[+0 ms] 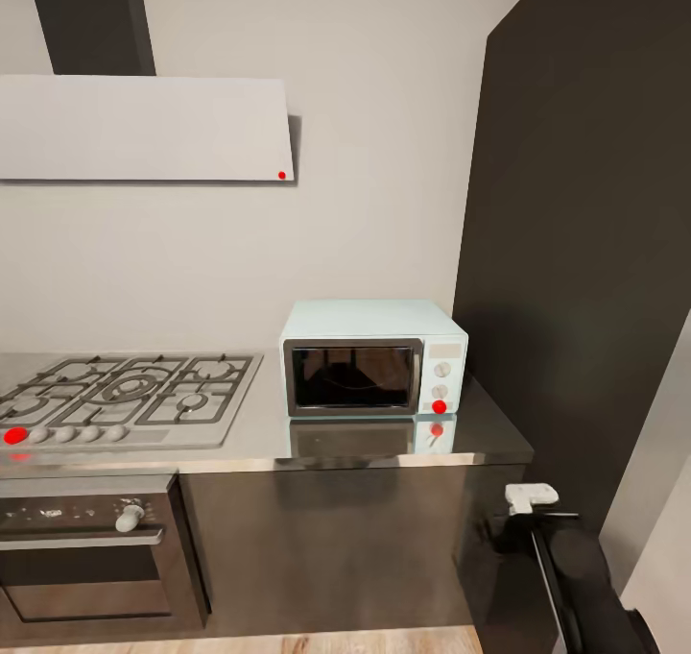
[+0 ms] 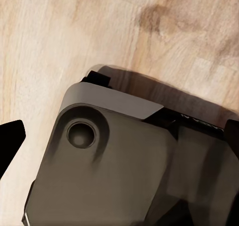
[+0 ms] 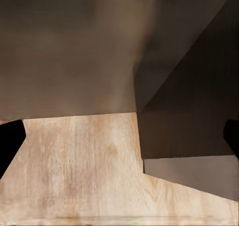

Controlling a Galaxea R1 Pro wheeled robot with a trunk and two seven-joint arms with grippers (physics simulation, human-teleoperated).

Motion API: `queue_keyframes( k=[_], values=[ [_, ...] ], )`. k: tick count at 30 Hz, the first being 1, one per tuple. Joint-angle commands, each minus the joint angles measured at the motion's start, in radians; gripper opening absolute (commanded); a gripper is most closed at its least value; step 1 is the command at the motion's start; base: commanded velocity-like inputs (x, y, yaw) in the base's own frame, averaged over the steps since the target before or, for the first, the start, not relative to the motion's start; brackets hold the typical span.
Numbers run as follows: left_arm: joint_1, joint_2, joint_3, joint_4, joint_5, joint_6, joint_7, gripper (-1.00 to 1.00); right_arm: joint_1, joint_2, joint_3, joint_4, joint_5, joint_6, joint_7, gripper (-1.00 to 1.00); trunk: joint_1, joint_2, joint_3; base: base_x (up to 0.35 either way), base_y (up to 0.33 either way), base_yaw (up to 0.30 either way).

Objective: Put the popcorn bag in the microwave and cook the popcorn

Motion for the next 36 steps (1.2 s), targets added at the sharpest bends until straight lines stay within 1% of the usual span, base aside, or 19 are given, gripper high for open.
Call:
queue_keyframes(
  k=[1, 6, 9, 11, 14, 16, 19, 22, 24, 25, 27, 28, 30, 31, 32, 33, 35, 36],
  values=[
    [0.0, 0.0, -0.008, 0.0, 0.008, -0.001, 0.004, 1.0, -0.01, 0.002, 0.011, -0.019, 0.011, 0.023, 0.011, 1.0, 0.0, -0.001, -0.001, 0.0, 0.0, 0.0],
    [0.0, 0.0, -0.008, 0.0, 0.008, -0.001, 0.004, 1.0, -0.107, 0.004, 0.022, -0.03, 0.011, 0.023, 0.011, 1.0, 0.0, -0.001, -0.001, 0.0, 0.0, 0.0],
    [0.0, 0.0, -0.008, 0.0, 0.008, -0.001, 0.004, 1.0, -0.188, 0.005, 0.024, -0.028, 0.01, 0.023, 0.011, 1.0, 0.0, -0.001, -0.001, 0.0, 0.0, 0.0],
    [0.0, 0.0, -0.008, 0.0, 0.007, -0.001, 0.004, 1.0, -0.254, 0.006, 0.025, -0.026, 0.01, 0.023, 0.01, 1.0, 0.0, -0.001, -0.001, 0.0, 0.0, 0.0],
    [0.0, 0.0, -0.008, 0.0, 0.007, -0.001, 0.004, 1.0, -0.307, 0.007, 0.025, -0.025, 0.01, 0.023, 0.01, 1.0, 0.0, -0.001, -0.001, 0.0, 0.0, 0.0],
    [0.0, 0.0, -0.008, 0.0, 0.007, -0.001, 0.004, 1.0, -0.357, 0.007, 0.025, -0.023, 0.009, 0.023, 0.009, 1.0, 0.0, -0.001, -0.001, 0.0, 0.0, 0.0],
    [0.0, 0.0, -0.008, 0.0, 0.007, -0.001, 0.004, 1.0, -0.404, 0.007, 0.025, -0.021, 0.009, 0.023, 0.01, 1.0, 0.0, -0.001, -0.001, 0.0, 0.0, 0.0],
    [0.0, -0.001, -0.008, 0.0, 0.007, -0.001, 0.004, 1.0, -0.424, 0.012, 0.024, -0.02, 0.008, 0.023, 0.009, 1.0, 0.0, -0.001, -0.001, 0.0, 0.0, 0.0],
    [0.0, -0.001, -0.008, 0.0, 0.007, -0.001, 0.004, 1.0, -0.429, 0.029, 0.022, -0.002, 0.007, 0.023, 0.008, 1.0, 0.0, -0.001, -0.001, 0.0, 0.0, 0.0],
    [0.0, -0.001, -0.008, 0.0, 0.006, -0.001, 0.004, 1.0, -0.43, 0.034, 0.022, 0.005, 0.007, 0.023, 0.008, 1.0, 0.0, -0.001, -0.001, 0.0, 0.0, 0.0],
    [0.0, 0.0, -0.008, 0.0, 0.006, -0.001, 0.004, 1.0, -0.432, 0.053, 0.018, 0.048, 0.009, 0.023, 0.008, 1.0, 0.0, -0.001, -0.001, 0.0, 0.0, 0.0],
    [0.0, 0.0, -0.008, 0.0, 0.006, -0.001, 0.004, 1.0, -0.432, 0.058, 0.017, 0.061, 0.009, 0.023, 0.008, 1.0, 0.0, -0.001, -0.001, 0.0, 0.0, 0.0],
    [0.0, 0.0, -0.008, 0.0, 0.006, -0.001, 0.004, 1.0, -0.433, 0.078, 0.014, 0.122, 0.009, 0.023, 0.006, 1.0, 0.0, -0.001, -0.001, 0.0, 0.0, 0.0],
    [0.0, 0.0, -0.008, 0.0, 0.006, -0.001, 0.004, 1.0, -0.433, 0.084, 0.011, 0.157, 0.008, 0.012, 0.005, 1.0, 0.0, -0.001, -0.001, 0.0, 0.0, 0.0],
    [0.0, 0.0, -0.008, 0.0, 0.006, -0.001, 0.004, 1.0, -0.429, 0.088, -0.004, 0.214, 0.008, -0.066, 0.005, 1.0, 0.0, -0.001, -0.001, 0.0, 0.0, 0.0],
    [0.0, 0.0, -0.008, 0.0, 0.006, -0.001, 0.004, 1.0, -0.423, 0.09, -0.067, 0.324, 0.009, -0.192, 0.006, 1.0, 0.0, -0.001, -0.001, 0.0, 0.0, 0.0],
    [0.0, 0.0, -0.008, 0.0, 0.006, -0.001, 0.004, 1.0, -0.422, 0.091, -0.124, 0.4, 0.01, -0.306, 0.006, 1.0, 0.0, -0.001, -0.001, 0.0, 0.0, 0.0],
    [0.0, 0.0, -0.008, 0.0, 0.006, -0.001, 0.004, 1.0, -0.421, 0.091, -0.144, 0.424, 0.01, -0.357, 0.006, 1.0, 0.0, -0.001, -0.001, 0.0, 0.0, 0.0]
  ],
)
